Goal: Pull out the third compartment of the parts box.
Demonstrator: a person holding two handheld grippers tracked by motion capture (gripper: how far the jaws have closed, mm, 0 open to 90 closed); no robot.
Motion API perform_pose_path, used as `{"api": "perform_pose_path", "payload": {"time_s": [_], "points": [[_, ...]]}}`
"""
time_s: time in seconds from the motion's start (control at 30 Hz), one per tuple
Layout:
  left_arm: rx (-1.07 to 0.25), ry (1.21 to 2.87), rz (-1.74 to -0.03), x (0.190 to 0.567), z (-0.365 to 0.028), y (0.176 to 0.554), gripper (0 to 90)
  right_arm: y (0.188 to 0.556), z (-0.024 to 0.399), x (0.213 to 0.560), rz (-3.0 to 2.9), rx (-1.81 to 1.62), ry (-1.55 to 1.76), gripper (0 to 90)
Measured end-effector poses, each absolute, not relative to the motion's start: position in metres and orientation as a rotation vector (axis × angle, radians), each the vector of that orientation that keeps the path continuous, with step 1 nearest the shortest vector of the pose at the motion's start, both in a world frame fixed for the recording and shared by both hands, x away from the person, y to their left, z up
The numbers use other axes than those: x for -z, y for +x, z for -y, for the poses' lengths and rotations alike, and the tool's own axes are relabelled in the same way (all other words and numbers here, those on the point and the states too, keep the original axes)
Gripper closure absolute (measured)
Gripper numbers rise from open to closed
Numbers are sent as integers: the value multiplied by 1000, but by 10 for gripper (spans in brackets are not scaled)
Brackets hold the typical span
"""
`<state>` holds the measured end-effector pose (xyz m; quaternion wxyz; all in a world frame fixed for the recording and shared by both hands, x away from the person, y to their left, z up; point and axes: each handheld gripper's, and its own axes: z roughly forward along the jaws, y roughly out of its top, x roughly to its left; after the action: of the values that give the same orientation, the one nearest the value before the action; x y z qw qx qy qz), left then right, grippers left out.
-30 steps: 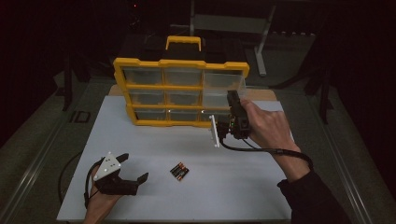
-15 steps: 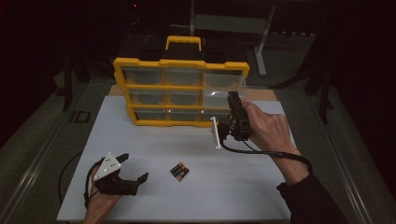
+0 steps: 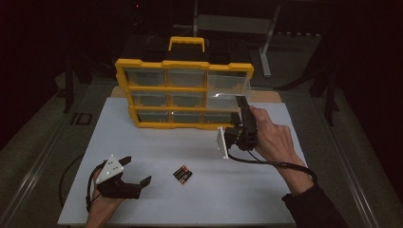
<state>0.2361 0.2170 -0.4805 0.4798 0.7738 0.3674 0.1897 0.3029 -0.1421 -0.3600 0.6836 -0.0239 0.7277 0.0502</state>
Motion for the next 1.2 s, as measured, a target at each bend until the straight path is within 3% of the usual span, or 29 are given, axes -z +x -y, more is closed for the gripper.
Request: {"api": "perform_pose_path", "payload": {"time_s": [0.5, 1.2], "points": [[-460, 1886, -903, 481, -217, 236, 3, 295, 150, 407, -1750, -190, 22, 162], [-460, 1883, -909, 481, -217, 236, 3, 277, 174, 471, -1933, -381, 281, 139]]}}
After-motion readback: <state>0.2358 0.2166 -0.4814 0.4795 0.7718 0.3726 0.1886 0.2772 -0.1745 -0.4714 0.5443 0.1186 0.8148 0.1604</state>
